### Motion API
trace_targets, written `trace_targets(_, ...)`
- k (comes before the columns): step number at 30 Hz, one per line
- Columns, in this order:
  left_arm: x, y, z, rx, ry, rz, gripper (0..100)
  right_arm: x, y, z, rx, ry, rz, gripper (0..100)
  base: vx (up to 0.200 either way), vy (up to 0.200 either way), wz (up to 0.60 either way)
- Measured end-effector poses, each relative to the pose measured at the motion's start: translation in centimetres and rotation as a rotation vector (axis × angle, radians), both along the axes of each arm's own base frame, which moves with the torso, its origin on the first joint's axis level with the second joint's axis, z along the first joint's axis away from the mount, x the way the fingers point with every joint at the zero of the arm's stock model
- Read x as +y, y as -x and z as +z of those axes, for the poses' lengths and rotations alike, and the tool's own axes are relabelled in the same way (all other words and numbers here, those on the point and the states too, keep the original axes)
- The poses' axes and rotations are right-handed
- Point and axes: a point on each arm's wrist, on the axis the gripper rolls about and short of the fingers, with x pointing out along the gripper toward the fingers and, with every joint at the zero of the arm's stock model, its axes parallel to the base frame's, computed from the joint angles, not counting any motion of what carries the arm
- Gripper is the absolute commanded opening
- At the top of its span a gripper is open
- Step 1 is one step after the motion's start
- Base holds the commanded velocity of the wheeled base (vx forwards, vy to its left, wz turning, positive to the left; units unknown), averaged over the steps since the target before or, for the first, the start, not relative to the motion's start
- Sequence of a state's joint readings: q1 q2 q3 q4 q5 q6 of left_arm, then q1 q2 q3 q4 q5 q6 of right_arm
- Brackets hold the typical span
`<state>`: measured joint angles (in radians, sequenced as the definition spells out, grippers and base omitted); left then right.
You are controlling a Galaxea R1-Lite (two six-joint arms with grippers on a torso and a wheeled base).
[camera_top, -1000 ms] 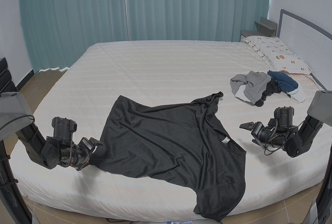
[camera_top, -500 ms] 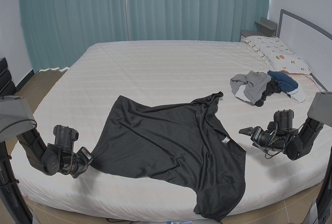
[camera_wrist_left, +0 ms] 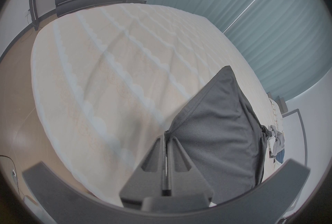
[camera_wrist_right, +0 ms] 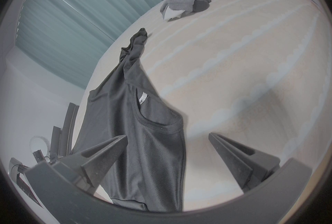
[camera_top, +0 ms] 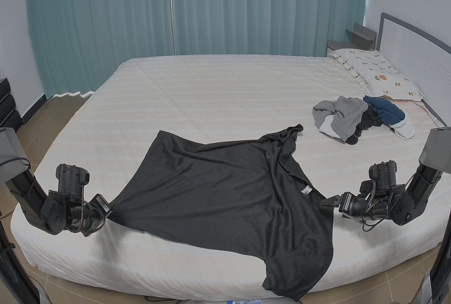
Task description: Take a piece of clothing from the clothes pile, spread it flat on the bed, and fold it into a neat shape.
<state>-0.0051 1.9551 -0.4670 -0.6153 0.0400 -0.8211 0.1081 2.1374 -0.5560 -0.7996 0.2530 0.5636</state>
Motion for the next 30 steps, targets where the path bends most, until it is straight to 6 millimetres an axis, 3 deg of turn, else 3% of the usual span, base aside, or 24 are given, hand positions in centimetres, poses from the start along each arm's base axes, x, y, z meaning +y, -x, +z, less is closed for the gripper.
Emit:
trace_targets(4,0.1,0.1,0.0,0.001,-0.002,-0.001,0,0.2,-0.1,-0.6,0.013,-0.002,0.009,100,0.0,0.0,0.0)
trace_targets(5,0.1,0.1,0.0,0.002,-0.002,-0.001,0,0.3,-0.2,-0.8,0.015,-0.002,0.014,0,0.0,0.0,0.0)
trace_targets(18,0.0,0.3,-0.2,0.013,-0.009,-0.016,0,0.9,-2.8,-1.9,-0.026,-0.01,0.003,0,0.0,0.0,0.0)
trace_targets(26,-0.1,0.6,-0.4,0.026,-0.011,-0.029,0,0.2,-6.8,-0.9,-0.125,-0.041,-0.13,0,0.0,0.0,0.0)
trace_targets(30,-0.3,0.8,-0.4,0.029,-0.01,-0.038,0,0.3,-7.8,-1.1,-0.143,-0.044,-0.148,0,0.0,0.0,0.0)
